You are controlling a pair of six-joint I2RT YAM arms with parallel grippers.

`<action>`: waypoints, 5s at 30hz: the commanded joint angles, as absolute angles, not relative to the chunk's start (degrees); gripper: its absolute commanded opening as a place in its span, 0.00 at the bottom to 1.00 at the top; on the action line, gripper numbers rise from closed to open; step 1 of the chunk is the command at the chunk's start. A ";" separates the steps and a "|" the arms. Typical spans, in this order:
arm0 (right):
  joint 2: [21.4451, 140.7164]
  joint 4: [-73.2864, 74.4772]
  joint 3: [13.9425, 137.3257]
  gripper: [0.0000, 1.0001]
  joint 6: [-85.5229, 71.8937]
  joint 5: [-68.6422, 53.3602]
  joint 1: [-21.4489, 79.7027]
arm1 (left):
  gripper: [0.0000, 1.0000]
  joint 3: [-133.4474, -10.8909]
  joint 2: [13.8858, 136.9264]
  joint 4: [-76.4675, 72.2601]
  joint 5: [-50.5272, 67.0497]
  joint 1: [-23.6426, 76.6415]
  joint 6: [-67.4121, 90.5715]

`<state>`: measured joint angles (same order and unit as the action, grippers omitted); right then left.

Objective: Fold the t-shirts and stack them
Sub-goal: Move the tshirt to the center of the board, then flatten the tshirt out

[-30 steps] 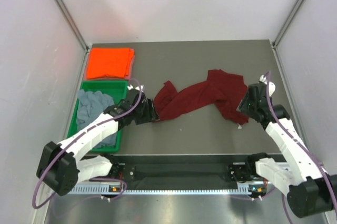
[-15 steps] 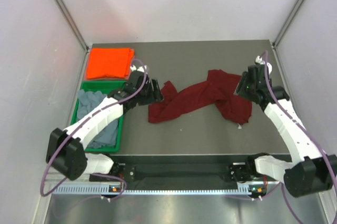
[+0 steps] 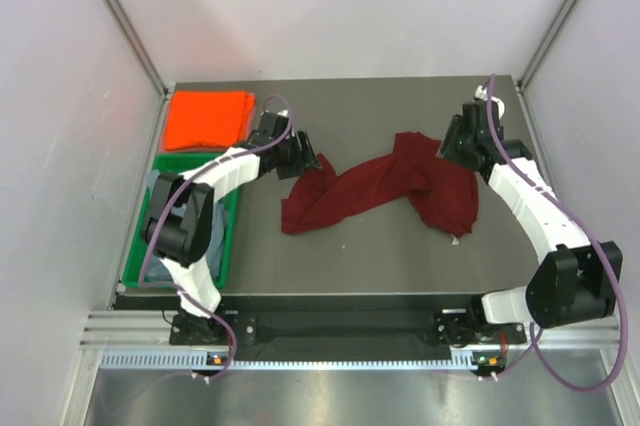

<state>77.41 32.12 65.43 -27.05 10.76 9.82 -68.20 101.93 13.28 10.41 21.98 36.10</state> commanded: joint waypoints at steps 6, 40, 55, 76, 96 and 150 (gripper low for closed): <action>80.42 26.10 65.13 0.46 -26.02 7.91 9.23 | 0.66 -74.09 111.43 1.33 20.12 17.58 37.00; 101.41 18.11 74.96 0.61 -23.82 0.44 -3.16 | 0.00 -79.28 119.36 -1.94 23.38 18.02 39.46; 116.89 15.65 85.78 0.68 -24.08 -6.68 -5.27 | 0.40 -86.66 120.49 9.32 22.06 18.02 36.91; 114.61 14.50 82.62 0.69 -23.12 -6.41 -6.94 | 0.44 -86.13 126.73 2.81 21.97 18.02 39.55; 124.37 11.17 89.03 0.42 -23.90 -16.78 -8.70 | 0.00 -95.96 126.47 9.13 23.82 17.75 41.83; 94.10 15.48 71.46 0.45 -21.71 -18.18 -9.58 | 0.00 -60.94 83.94 18.28 22.33 16.52 39.55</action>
<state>87.77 22.65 74.54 -21.65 -12.21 -8.93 -67.13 84.90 22.96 20.18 16.27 39.31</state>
